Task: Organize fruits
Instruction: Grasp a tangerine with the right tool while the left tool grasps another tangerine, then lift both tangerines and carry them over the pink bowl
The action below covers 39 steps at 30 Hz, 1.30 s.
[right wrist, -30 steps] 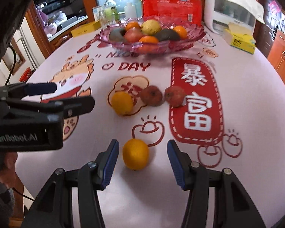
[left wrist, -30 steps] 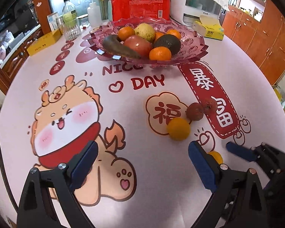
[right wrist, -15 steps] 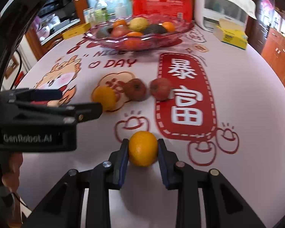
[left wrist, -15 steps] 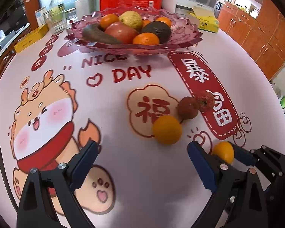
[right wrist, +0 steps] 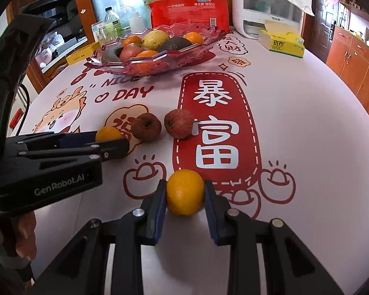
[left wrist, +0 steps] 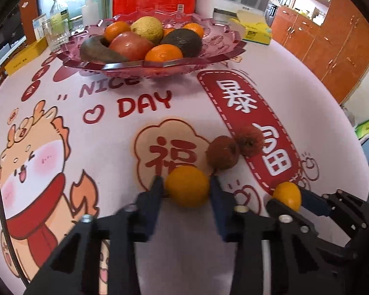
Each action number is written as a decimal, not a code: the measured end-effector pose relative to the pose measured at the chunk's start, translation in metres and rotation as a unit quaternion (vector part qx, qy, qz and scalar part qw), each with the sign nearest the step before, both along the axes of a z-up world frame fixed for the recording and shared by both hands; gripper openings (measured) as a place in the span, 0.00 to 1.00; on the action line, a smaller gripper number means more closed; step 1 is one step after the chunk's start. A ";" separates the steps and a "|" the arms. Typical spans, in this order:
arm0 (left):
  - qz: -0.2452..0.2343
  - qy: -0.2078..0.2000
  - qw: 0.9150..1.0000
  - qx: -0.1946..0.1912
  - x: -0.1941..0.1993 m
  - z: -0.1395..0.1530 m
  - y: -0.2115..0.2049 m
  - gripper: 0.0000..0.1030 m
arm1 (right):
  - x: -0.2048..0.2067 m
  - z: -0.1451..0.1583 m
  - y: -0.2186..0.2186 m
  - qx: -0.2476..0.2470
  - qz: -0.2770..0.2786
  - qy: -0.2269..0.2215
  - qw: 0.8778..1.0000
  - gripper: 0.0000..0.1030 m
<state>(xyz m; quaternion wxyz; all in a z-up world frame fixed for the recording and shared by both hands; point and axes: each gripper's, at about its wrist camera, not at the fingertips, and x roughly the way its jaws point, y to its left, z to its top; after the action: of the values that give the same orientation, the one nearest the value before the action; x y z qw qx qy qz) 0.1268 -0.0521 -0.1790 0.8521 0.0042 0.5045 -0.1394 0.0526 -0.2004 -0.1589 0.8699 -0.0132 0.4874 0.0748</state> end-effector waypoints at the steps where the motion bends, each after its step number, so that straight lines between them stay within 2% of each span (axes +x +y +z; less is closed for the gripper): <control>1: 0.001 -0.003 1.000 0.003 -0.001 0.000 -0.001 0.32 | 0.000 0.000 0.000 0.000 -0.001 0.000 1.000 0.28; 8: -0.008 0.003 1.000 0.002 -0.016 0.008 -0.003 0.31 | 0.001 0.002 -0.001 0.007 -0.008 0.015 1.000 0.28; 15: 0.000 0.005 1.000 0.013 -0.032 0.045 0.005 0.31 | 0.000 0.032 0.005 0.013 -0.001 0.008 1.000 0.28; 22: 0.026 -0.015 0.999 0.016 -0.033 0.112 0.021 0.31 | 0.004 0.095 0.017 0.012 0.019 -0.036 0.999 0.28; 29: 0.040 -0.077 0.996 0.032 -0.025 0.191 0.032 0.31 | 0.012 0.167 0.028 0.014 0.032 -0.089 0.995 0.28; 39: 0.060 -0.144 0.986 0.059 0.003 0.277 0.060 0.32 | 0.052 0.257 0.048 0.021 0.051 -0.161 0.985 0.28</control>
<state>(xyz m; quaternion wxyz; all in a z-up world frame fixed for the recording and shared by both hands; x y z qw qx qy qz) 0.1300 0.0080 0.0978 0.9211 0.0441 0.3828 -0.0561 0.1043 -0.1527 0.0978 0.9320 -0.0319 0.3384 0.1262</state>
